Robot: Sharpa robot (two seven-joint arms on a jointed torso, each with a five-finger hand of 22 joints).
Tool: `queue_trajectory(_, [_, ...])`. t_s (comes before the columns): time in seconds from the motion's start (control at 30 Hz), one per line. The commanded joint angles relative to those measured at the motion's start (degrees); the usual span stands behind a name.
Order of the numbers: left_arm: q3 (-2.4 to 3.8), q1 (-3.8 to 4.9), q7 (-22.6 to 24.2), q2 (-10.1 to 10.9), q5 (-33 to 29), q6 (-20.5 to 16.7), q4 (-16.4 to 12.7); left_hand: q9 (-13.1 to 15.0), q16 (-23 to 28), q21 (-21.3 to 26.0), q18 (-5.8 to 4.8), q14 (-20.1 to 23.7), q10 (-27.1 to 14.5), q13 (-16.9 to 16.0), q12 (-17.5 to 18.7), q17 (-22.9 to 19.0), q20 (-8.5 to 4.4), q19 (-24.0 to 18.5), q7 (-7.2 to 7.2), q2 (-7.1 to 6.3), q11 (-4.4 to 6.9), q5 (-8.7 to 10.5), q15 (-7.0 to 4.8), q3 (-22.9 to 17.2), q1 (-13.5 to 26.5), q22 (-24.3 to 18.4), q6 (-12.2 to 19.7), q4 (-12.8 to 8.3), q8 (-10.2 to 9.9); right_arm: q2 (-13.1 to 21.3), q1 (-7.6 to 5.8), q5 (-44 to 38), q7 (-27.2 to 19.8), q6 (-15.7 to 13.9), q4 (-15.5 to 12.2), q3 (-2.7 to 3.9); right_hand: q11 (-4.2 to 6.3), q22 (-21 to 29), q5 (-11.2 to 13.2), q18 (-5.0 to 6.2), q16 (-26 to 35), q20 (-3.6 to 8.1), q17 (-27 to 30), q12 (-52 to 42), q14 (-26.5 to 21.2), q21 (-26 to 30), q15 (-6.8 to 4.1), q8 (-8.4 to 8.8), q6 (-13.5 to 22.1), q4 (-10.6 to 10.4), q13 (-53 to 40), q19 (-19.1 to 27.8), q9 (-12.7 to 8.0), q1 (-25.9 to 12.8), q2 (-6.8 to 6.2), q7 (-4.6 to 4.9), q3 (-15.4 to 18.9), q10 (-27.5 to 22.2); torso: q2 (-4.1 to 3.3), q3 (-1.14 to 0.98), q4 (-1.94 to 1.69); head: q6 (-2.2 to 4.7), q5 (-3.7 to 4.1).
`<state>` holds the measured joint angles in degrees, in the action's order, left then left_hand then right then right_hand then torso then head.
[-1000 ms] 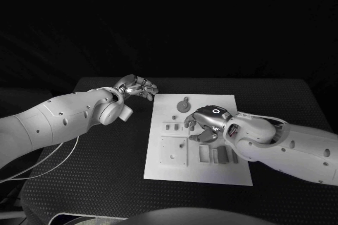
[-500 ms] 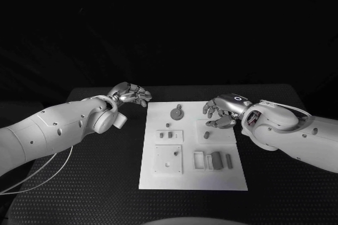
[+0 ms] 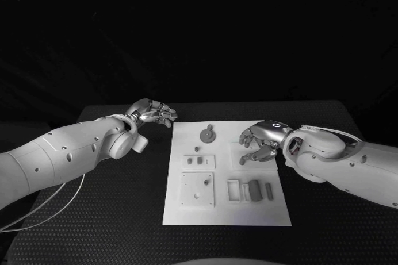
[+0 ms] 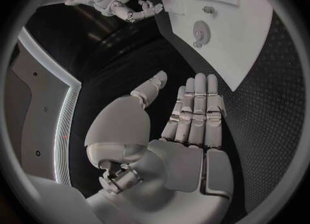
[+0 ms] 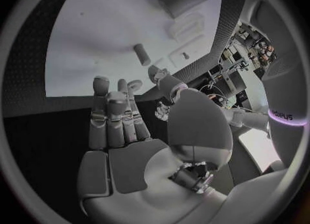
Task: Assemble the parts on the task board
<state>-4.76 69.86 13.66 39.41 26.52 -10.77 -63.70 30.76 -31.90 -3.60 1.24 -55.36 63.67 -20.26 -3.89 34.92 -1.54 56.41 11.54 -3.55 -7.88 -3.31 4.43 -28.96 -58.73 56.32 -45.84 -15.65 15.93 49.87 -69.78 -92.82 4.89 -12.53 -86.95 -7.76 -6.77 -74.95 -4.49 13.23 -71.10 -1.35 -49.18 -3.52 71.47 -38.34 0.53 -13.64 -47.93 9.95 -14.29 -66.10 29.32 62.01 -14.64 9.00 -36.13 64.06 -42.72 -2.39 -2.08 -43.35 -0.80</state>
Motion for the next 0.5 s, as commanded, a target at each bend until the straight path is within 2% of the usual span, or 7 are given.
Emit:
queue_trajectory(0.03, [0.04, 0.03, 0.93, -0.03, -0.12, 0.03, -0.03, 0.06, 0.28, -0.29, 0.42, -0.14, -0.34, 0.04, -0.18, 0.08, 0.41, -0.15, 0.01, -0.04, -0.01, -0.04, 0.10, 0.13, 0.52, -0.07, 0.28, 0.09, 0.10, -0.22, 0.41, -2.43, 0.33, 3.97, -0.08, -0.04, -0.59, -1.16, -0.02, 1.77, 0.04, 0.00, -0.01, -0.37, -0.09, 0.14, 0.36, 0.01, 0.10, -0.35, 0.11, 0.37, -0.06, -0.12, -0.37, 0.18, 0.00, -0.78, -0.06, 0.06, -0.06, -0.20, -0.08])
queue_trajectory(0.33, [0.04, 0.03, 0.91, 0.04, -0.12, 0.12, -0.05, 0.07, 0.32, -0.29, 0.42, -0.15, -0.35, 0.04, -0.18, 0.13, 0.40, -0.15, 0.01, -0.02, -0.01, -0.05, 0.10, 0.14, 0.54, -0.09, 0.28, 0.10, 0.11, -0.44, 0.99, -3.89, 0.54, 4.78, -0.27, -0.36, -0.43, -1.20, -0.01, 1.77, -0.10, 0.06, 0.03, -0.63, -0.14, 0.05, 0.22, -0.70, -0.83, -0.54, 0.33, 0.44, 0.05, 0.32, -0.07, 0.31, -0.10, -0.32, -0.04, 0.11, -0.01, -0.49, -0.25])
queue_trajectory(0.47, [0.04, 0.03, 0.86, 0.06, -0.12, 0.21, -0.05, 0.07, 0.34, -0.30, 0.42, -0.16, -0.35, 0.04, -0.18, 0.15, 0.40, -0.15, 0.01, -0.01, -0.01, -0.05, 0.10, 0.14, 0.54, -0.09, 0.28, 0.11, 0.12, -0.92, 1.36, -3.94, 0.24, 3.45, -0.35, -0.37, -0.16, -1.22, 0.00, 1.77, -0.23, 0.13, 0.06, -0.99, 0.01, -0.08, -0.03, -1.11, -1.38, -0.40, 0.30, 0.32, 0.12, 0.68, 0.46, 0.43, -0.06, 0.48, -0.06, 0.06, 0.00, -0.61, -0.38])
queue_trajectory(0.5, [0.04, 0.03, 0.86, 0.07, -0.12, 0.18, -0.04, 0.07, 0.35, -0.30, 0.42, -0.16, -0.35, 0.04, -0.18, 0.16, 0.40, -0.15, 0.00, -0.01, -0.01, -0.05, 0.10, 0.14, 0.54, -0.10, 0.28, 0.11, 0.12, -1.12, 1.49, -4.00, 0.12, 2.90, -0.32, -0.38, 0.03, -1.22, 0.00, 1.77, -0.30, 0.21, 0.08, -1.21, 0.15, -0.18, -0.22, -1.37, -1.77, -0.17, 0.25, 0.20, 0.19, 1.06, 0.97, 0.42, -0.11, 1.00, -0.06, 0.05, 0.00, -0.62, -0.36])
